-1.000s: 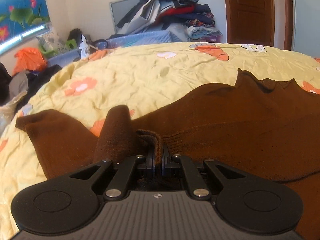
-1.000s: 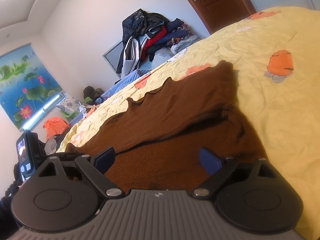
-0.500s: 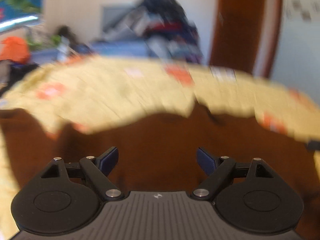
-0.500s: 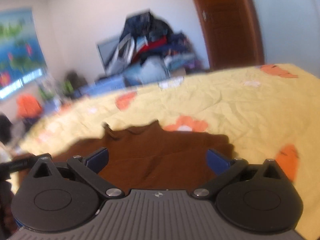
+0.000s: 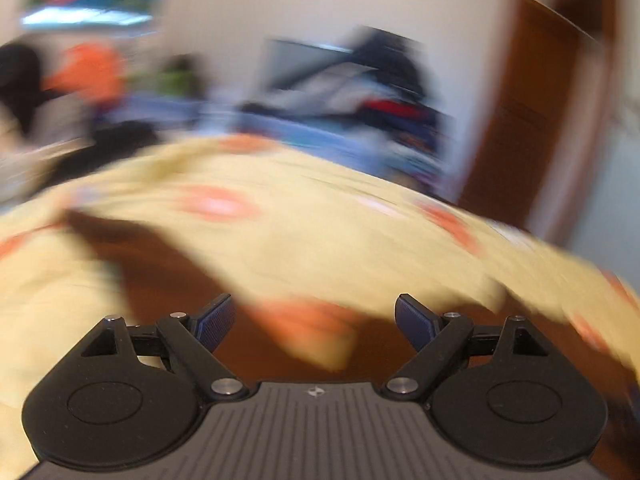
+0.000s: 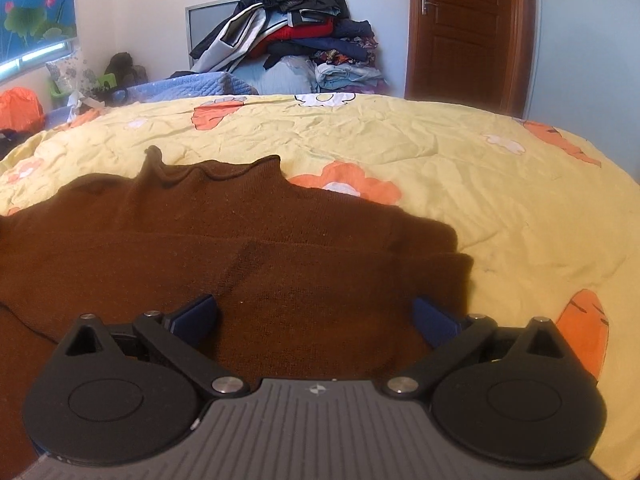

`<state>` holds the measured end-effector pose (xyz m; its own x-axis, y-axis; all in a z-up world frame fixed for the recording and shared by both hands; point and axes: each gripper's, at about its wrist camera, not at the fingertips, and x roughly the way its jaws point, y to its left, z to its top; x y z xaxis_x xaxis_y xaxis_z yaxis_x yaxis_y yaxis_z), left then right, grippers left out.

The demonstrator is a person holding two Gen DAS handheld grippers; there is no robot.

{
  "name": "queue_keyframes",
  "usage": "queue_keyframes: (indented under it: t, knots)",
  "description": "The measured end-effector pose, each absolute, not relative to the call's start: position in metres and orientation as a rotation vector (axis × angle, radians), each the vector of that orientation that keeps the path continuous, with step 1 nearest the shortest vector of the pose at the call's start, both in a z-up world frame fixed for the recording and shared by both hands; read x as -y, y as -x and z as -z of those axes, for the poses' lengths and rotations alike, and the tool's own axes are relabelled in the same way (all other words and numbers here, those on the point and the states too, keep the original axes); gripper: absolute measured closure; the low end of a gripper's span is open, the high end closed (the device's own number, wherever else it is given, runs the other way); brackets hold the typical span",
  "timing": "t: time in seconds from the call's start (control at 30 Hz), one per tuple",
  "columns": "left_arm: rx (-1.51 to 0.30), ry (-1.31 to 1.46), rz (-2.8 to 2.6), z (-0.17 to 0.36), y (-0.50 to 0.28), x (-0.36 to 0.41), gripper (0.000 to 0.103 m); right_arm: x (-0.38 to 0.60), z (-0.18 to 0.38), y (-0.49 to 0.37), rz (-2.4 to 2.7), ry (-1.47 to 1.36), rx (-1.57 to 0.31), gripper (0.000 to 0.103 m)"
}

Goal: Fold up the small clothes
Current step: 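Grasp the other sleeve with the left tool, fold it across the body, release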

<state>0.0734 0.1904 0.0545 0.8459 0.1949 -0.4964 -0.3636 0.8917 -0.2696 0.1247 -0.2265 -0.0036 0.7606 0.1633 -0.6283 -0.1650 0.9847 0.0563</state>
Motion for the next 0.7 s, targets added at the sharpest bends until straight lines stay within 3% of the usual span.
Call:
queue_keyframes:
  t: [0.2,0.27,0.47,0.5,0.57,0.6,0.63,0.7]
  knots:
    - [-0.408,0.933,-0.572,-0.017,-0.068,-0.360,0.016,0.224,0.001,-0.125,-0.167,0.008,-0.683,0.000]
    - [-0.409,0.976,-0.574,-0.007,-0.077,-0.379,0.027,0.224,0.001,-0.125,-0.166,0.006,-0.682,0.000]
    - [-0.416,0.967,-0.490,-0.001,-0.103,-0.390,0.027,0.223,0.001,-0.125,-0.164,0.005,-0.681,0.000]
    - [-0.418,0.952,-0.489,-0.002,-0.107,-0.389,0.030,0.223,0.001,-0.125,-0.164,0.005,-0.681,0.000]
    - [-0.431,0.951,-0.479,0.000,-0.117,-0.392,0.060,0.224,0.001,-0.125,-0.164,0.006,-0.682,0.000]
    - [-0.440,0.953,-0.475,0.000,-0.119,-0.393,0.066,0.224,0.001,-0.125,-0.165,0.006,-0.682,0.000]
    - [-0.454,0.950,-0.475,0.000,-0.122,-0.393,0.071,0.224,0.001,-0.125,-0.165,0.005,-0.682,0.000]
    - [-0.473,0.927,-0.487,-0.001,-0.126,-0.392,0.071,0.224,0.001,-0.125,-0.165,0.005,-0.681,0.000]
